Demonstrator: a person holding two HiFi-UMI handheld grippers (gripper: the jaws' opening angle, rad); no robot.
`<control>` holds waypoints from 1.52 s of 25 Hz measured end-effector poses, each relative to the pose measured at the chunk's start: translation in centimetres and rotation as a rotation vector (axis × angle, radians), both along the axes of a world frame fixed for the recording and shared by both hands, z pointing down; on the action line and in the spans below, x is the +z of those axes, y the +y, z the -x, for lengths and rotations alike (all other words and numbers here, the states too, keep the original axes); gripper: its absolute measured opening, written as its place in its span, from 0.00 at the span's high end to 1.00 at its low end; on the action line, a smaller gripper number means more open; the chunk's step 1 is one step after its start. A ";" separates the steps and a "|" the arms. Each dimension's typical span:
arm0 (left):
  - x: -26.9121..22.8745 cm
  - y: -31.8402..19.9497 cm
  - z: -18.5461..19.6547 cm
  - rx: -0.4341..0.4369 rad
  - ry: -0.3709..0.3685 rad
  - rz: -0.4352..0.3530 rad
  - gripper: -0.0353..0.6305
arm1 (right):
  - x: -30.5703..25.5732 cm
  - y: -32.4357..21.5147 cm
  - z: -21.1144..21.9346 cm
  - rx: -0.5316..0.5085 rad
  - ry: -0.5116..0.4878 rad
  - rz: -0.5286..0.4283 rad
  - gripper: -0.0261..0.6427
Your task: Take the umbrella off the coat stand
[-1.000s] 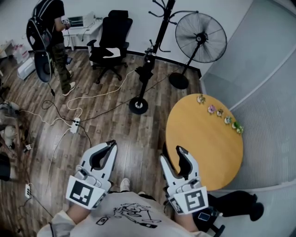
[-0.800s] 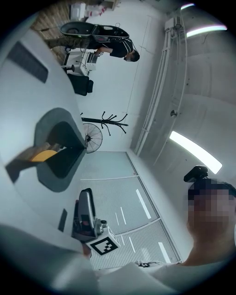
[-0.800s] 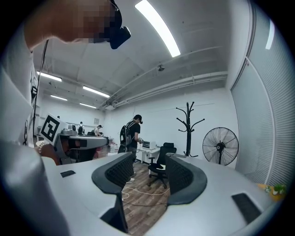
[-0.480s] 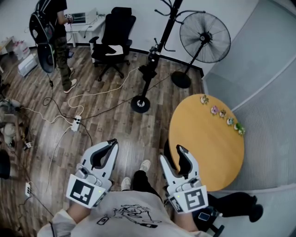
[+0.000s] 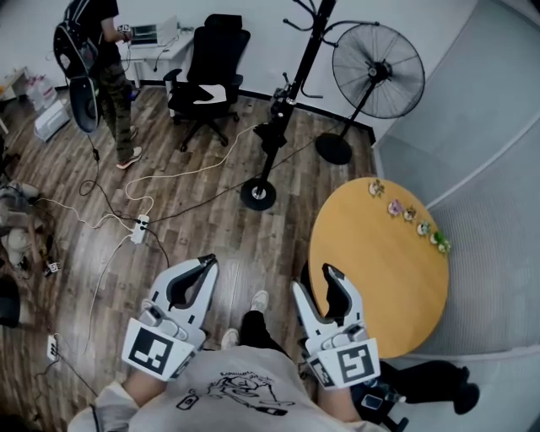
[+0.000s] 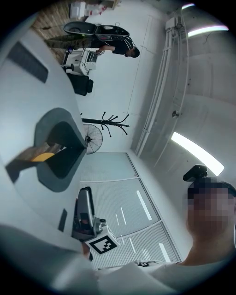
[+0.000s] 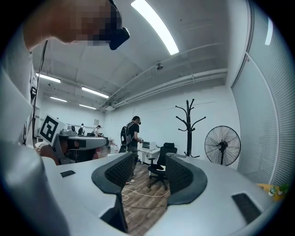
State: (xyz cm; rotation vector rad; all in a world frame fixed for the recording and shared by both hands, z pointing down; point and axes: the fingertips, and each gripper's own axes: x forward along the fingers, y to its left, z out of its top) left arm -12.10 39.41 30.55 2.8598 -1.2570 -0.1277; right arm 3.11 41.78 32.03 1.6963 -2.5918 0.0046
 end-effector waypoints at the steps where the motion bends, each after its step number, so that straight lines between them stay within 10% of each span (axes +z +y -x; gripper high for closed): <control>1: 0.0 -0.4 -0.2 0.000 0.000 -0.002 0.94 | 0.0 -0.5 -0.2 -0.001 -0.003 0.000 0.62; 38: -0.8 -17.8 -13.1 0.007 -0.032 0.031 0.94 | -1.3 -17.4 -12.9 -0.005 -0.028 -0.018 0.65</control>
